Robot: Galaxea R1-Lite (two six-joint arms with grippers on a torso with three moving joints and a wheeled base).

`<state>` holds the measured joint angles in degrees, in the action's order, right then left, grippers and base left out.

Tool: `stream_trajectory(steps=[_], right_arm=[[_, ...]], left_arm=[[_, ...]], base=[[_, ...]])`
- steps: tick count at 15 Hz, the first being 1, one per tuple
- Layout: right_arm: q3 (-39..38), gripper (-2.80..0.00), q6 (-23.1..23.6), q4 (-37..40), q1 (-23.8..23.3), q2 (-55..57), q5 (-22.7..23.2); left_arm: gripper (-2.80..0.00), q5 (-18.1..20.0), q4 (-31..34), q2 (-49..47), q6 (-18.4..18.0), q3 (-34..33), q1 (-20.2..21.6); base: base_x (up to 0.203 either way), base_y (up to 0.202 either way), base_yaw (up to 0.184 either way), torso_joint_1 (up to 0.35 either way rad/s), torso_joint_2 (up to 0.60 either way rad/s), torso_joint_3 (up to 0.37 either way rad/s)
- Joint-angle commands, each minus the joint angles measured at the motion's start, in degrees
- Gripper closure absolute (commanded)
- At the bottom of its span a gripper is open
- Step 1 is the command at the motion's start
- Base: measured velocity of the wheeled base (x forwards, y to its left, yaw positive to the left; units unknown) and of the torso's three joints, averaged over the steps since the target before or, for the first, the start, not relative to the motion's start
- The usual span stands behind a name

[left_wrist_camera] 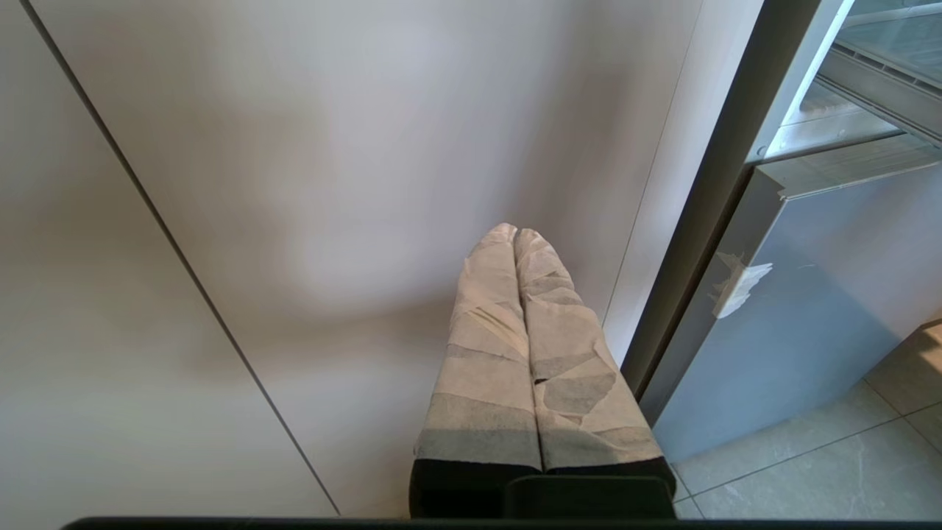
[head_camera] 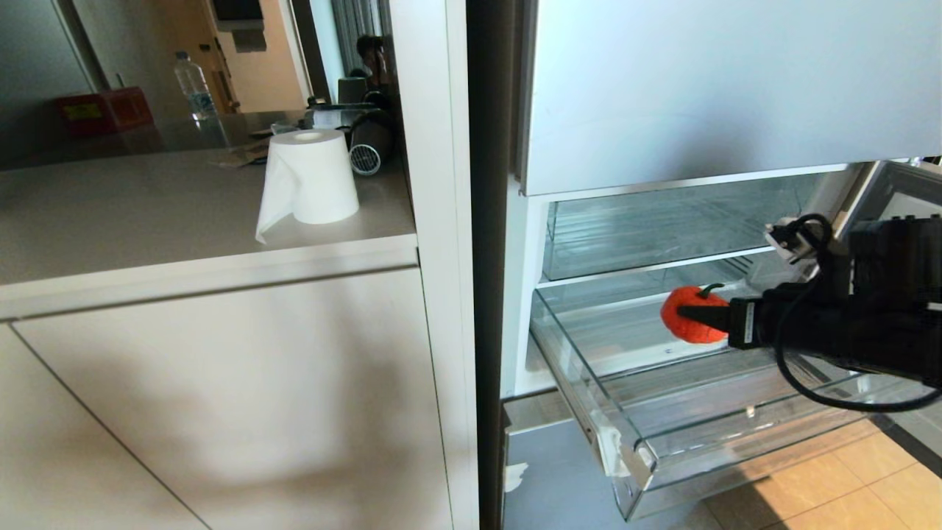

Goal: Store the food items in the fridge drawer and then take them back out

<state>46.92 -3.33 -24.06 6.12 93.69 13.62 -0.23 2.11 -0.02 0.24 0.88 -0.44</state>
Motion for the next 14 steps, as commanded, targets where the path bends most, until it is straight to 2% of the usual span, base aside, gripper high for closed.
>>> stream_trajectory(steps=[1, 13, 14], right_arm=[[2.2, 0.0, 0.2, -0.2, 0.1, 6.0, 0.1], [8.9, 0.0, 2.0, -0.3, 2.1, 19.9, -1.4], [9.1, -2.8, 1.9, -0.3, 2.4, 20.0, -1.4]], left_arm=[[0.0, 0.0, 0.0, 0.0, 0.0, 0.0, 0.0], [0.0, 0.0, 0.0, 0.0, 0.0, -0.1, 0.0], [0.0, 0.0, 0.0, 0.0, 0.0, 0.0, 0.0]], base=[[0.0, 0.0, 0.0, 0.0, 0.0, 0.0], [0.0, 0.0, 0.0, 0.0, 0.0, 0.0], [0.0, 0.0, 0.0, 0.0, 0.0, 0.0]])
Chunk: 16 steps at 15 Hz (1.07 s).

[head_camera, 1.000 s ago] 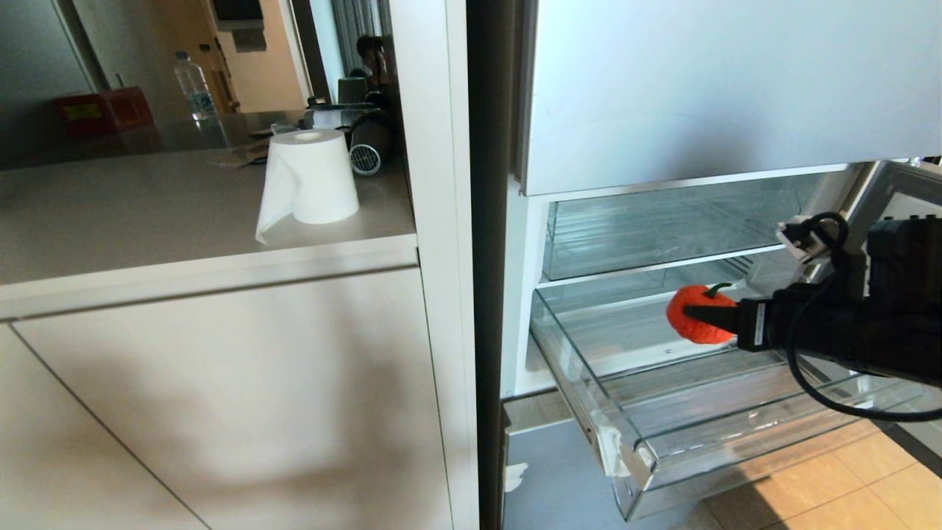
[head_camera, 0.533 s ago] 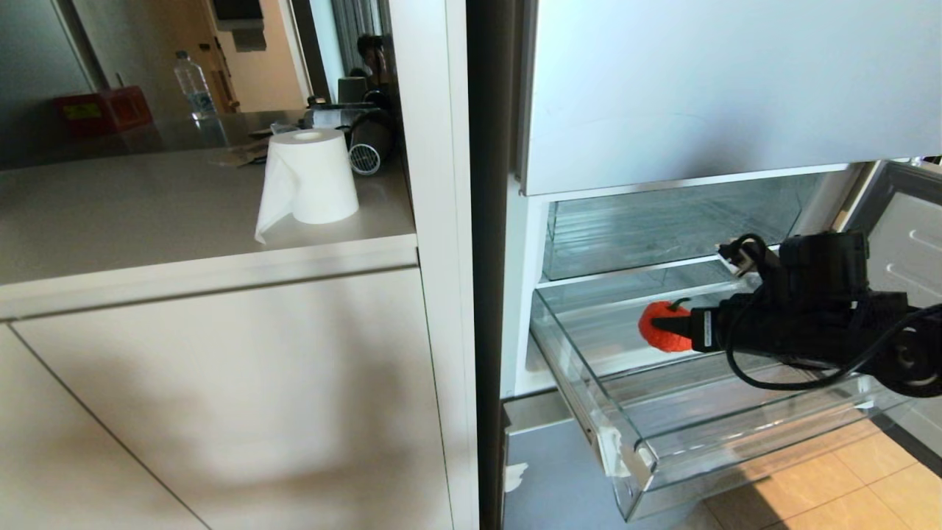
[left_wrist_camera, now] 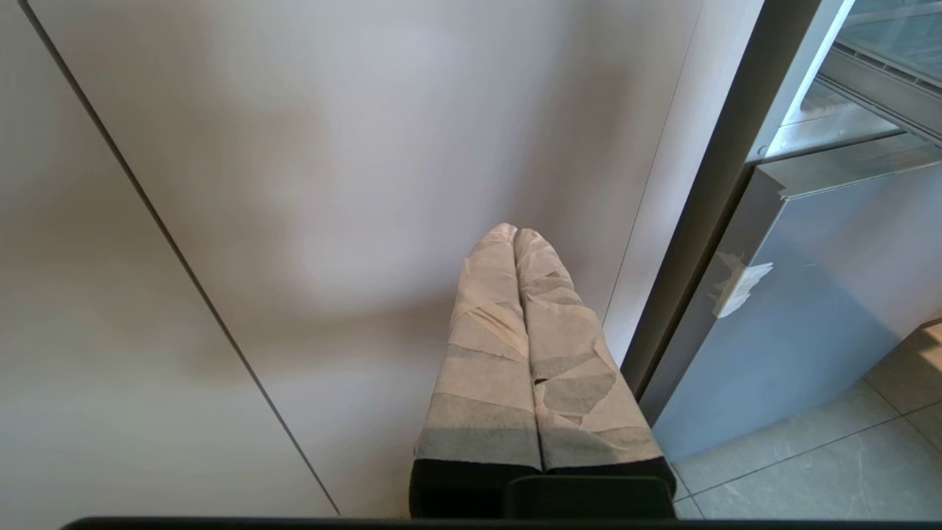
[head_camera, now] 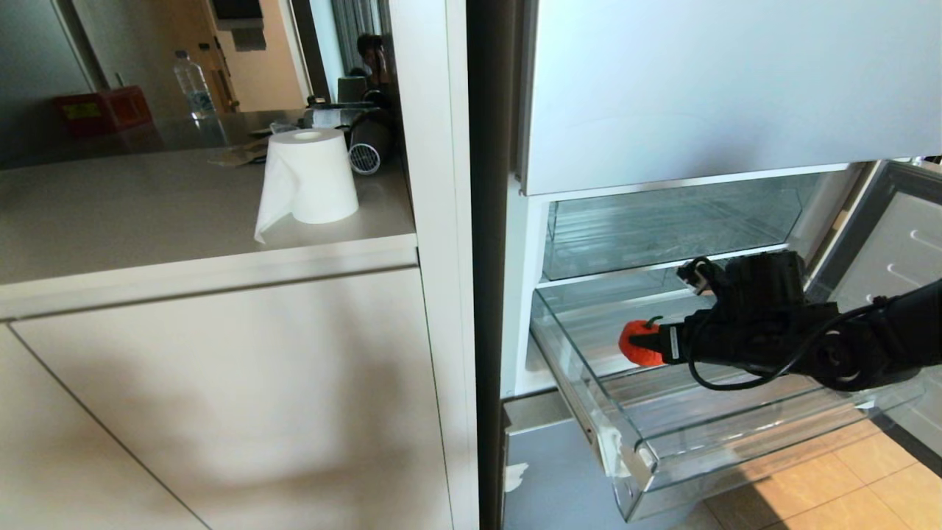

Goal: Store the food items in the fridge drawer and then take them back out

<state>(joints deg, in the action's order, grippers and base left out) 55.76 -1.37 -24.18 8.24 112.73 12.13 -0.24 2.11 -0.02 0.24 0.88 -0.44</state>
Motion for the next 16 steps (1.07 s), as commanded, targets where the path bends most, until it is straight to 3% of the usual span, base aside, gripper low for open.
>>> stream_trajectory(steps=[1, 6, 9, 10, 16], right_arm=[[0.2, -2.8, 0.0, -0.2, 0.4, 1.0, 0.1], [-0.4, -2.8, 0.0, -0.1, 0.8, -2.4, -2.4], [-2.3, -2.8, 0.1, 0.0, 0.9, -10.7, -3.1], [-3.6, 0.0, 0.1, 0.0, 0.9, -15.3, -3.1], [-18.4, 0.0, 0.1, 2.9, 0.5, -51.6, -4.3]], left_arm=[[0.0, 0.0, 0.0, 0.0, 0.0, 0.0, 0.0], [0.0, 0.0, 0.0, 0.0, 0.0, 0.0, 0.0], [0.0, 0.0, 0.0, 0.0, 0.0, 0.0, 0.0], [0.0, 0.0, 0.0, 0.0, 0.0, 0.0, 0.0], [0.0, 0.0, 0.0, 0.0, 0.0, 0.0, 0.0]], base=[[0.0, 0.0, 0.0, 0.0, 0.0, 0.0], [0.0, 0.0, 0.0, 0.0, 0.0, 0.0], [0.0, 0.0, 0.0, 0.0, 0.0, 0.0], [0.0, 0.0, 0.0, 0.0, 0.0, 0.0], [0.0, 0.0, 0.0, 0.0, 0.0, 0.0]])
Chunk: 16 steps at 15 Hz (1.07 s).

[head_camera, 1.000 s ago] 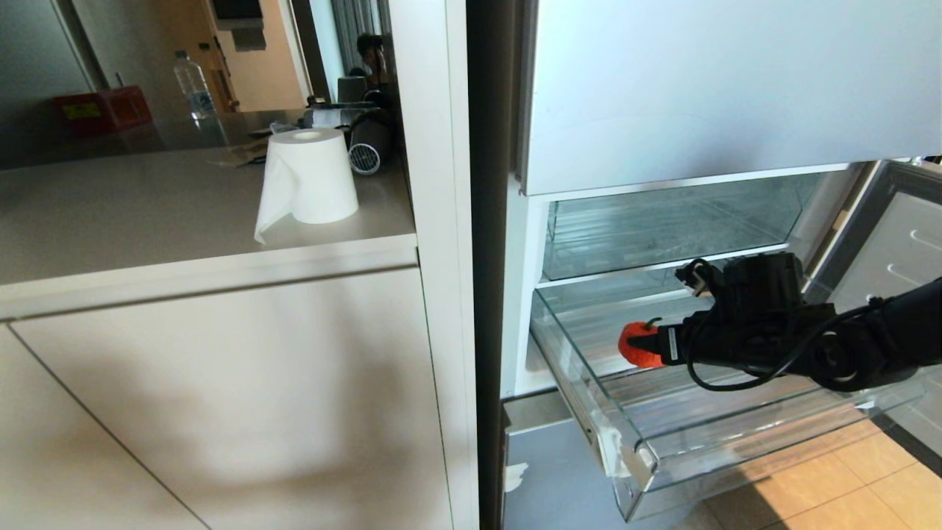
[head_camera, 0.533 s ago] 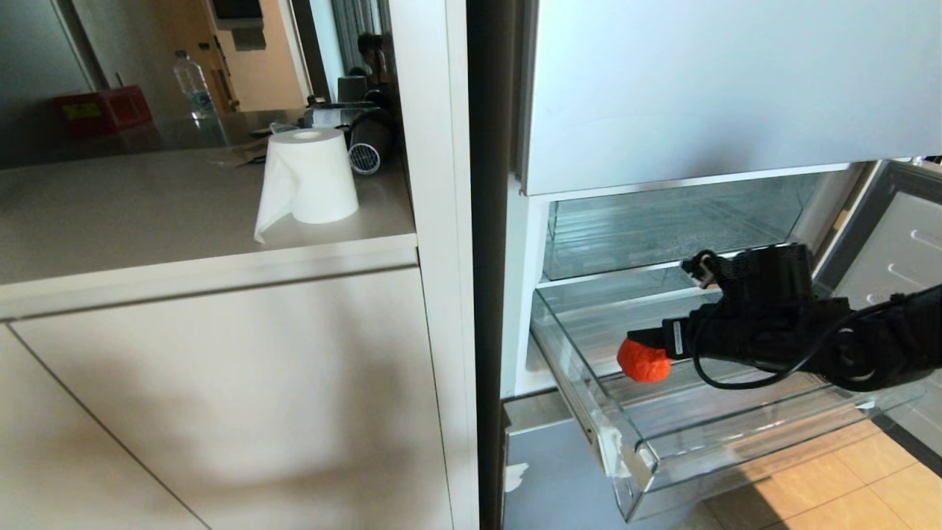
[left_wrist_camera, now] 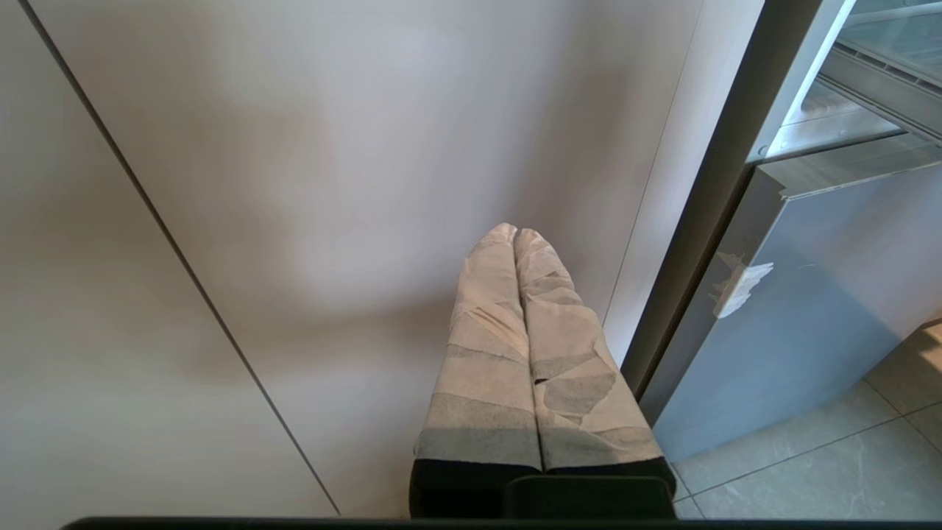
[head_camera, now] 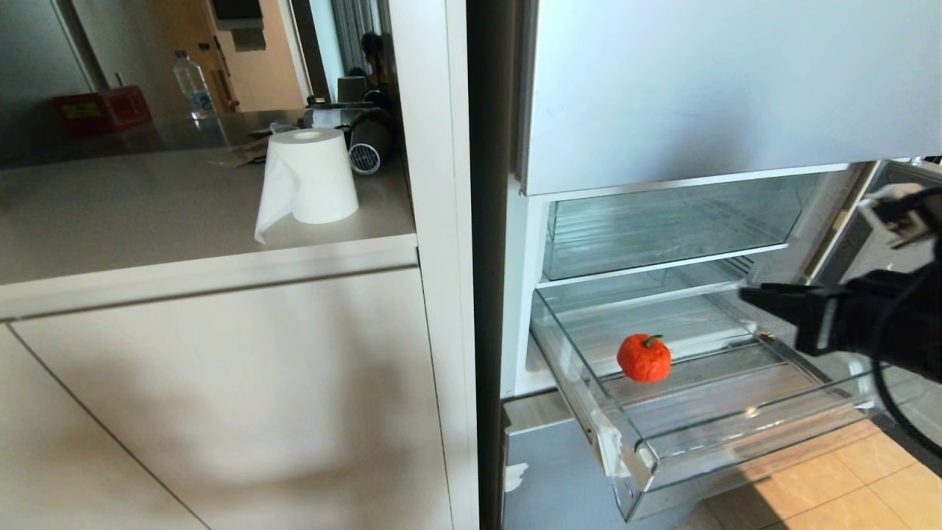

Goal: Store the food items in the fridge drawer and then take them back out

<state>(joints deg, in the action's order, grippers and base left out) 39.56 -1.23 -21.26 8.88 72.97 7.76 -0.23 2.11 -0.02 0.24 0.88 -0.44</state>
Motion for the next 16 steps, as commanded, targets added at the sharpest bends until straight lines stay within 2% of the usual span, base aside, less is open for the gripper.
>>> stream_trajectory(steps=[1, 4, 6, 8, 12, 16], right_arm=[[-5.6, 0.0, 0.0, 2.3, -0.6, -20.0, -0.6], [-18.2, 0.0, 0.8, 10.6, -3.8, -39.4, -2.0], [-29.3, 0.0, 4.2, 14.6, -5.9, -47.7, -2.6], [-35.5, 0.0, 7.4, 16.3, -6.7, -55.2, -3.2], [-39.0, 0.0, 9.8, 20.8, -8.0, -70.6, -3.8], [-39.6, 0.0, 9.8, 21.7, -8.4, -72.9, -5.6]], left_arm=[[0.0, 0.0, 0.0, 0.0, 0.0, 0.0, 0.0], [0.0, 0.0, 0.0, 0.0, 0.0, 0.0, 0.0], [0.0, 0.0, 0.0, 0.0, 0.0, 0.0, 0.0], [0.0, 0.0, 0.0, 0.0, 0.0, 0.0, 0.0], [0.0, 0.0, 0.0, 0.0, 0.0, 0.0, 0.0], [0.0, 0.0, 0.0, 0.0, 0.0, 0.0, 0.0]], base=[[0.0, 0.0, 0.0, 0.0, 0.0, 0.0], [0.0, 0.0, 0.0, 0.0, 0.0, 0.0], [0.0, 0.0, 0.0, 0.0, 0.0, 0.0], [0.0, 0.0, 0.0, 0.0, 0.0, 0.0], [0.0, 0.0, 0.0, 0.0, 0.0, 0.0], [0.0, 0.0, 0.0, 0.0, 0.0, 0.0]])
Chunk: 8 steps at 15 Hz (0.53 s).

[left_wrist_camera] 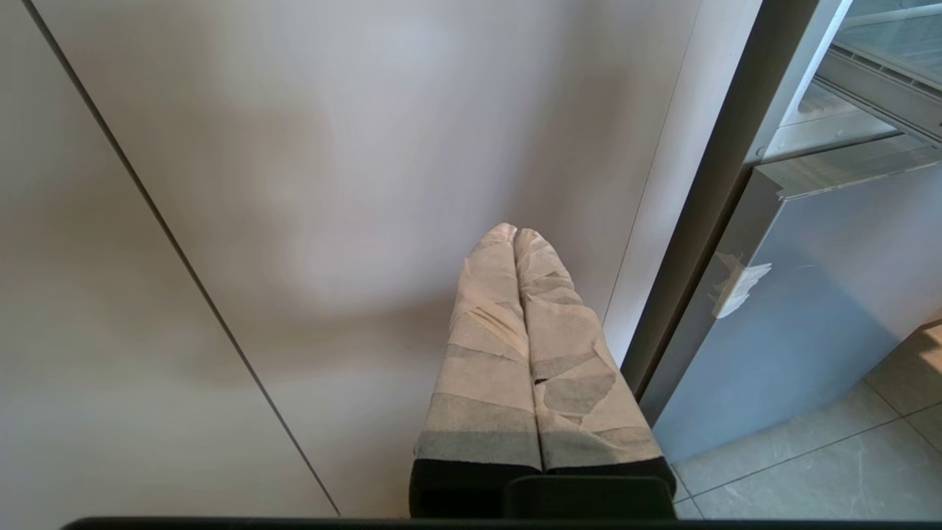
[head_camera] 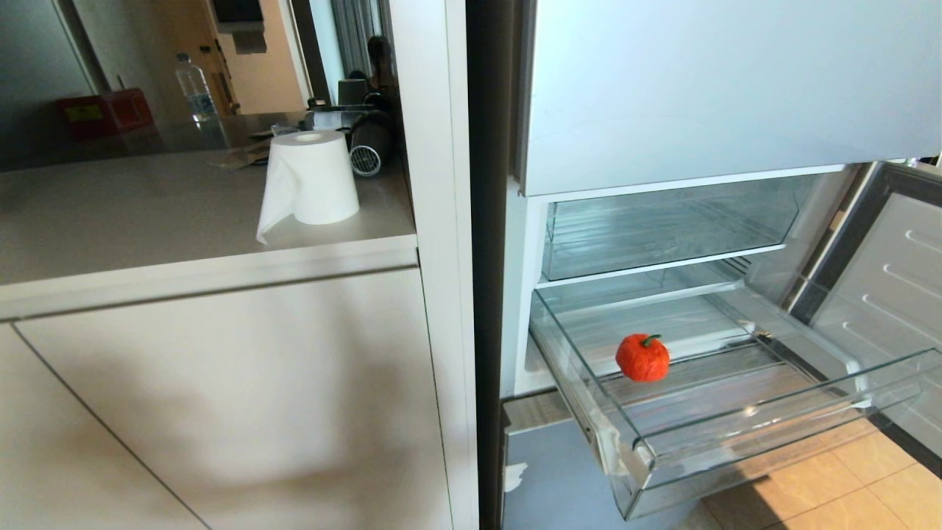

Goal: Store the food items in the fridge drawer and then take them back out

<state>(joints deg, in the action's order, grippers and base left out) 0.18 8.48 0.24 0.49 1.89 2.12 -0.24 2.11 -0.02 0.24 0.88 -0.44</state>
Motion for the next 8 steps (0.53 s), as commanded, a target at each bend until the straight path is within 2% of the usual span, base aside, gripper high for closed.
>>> stream_trajectory(steps=[1, 5, 8], right_arm=[[-0.2, 0.0, 0.0, 0.2, 0.0, -1.8, 0.0], [-0.2, 0.0, 0.5, 0.2, 0.0, -1.8, 0.3], [-0.2, 0.0, 0.0, 0.2, 0.0, -1.8, 0.1]], left_arm=[[0.0, 0.0, 0.0, 0.0, 0.0, 0.0, 0.0], [0.0, 0.0, 0.0, 0.0, 0.0, 0.0, 0.0], [0.0, 0.0, 0.0, 0.0, 0.0, 0.0, 0.0]], base=[[0.0, 0.0, 0.0, 0.0, 0.0, 0.0], [-0.001, -0.001, -0.015, 0.0, 0.0, 0.001], [-0.001, 0.004, -0.16, 0.002, 0.0, 0.0]])
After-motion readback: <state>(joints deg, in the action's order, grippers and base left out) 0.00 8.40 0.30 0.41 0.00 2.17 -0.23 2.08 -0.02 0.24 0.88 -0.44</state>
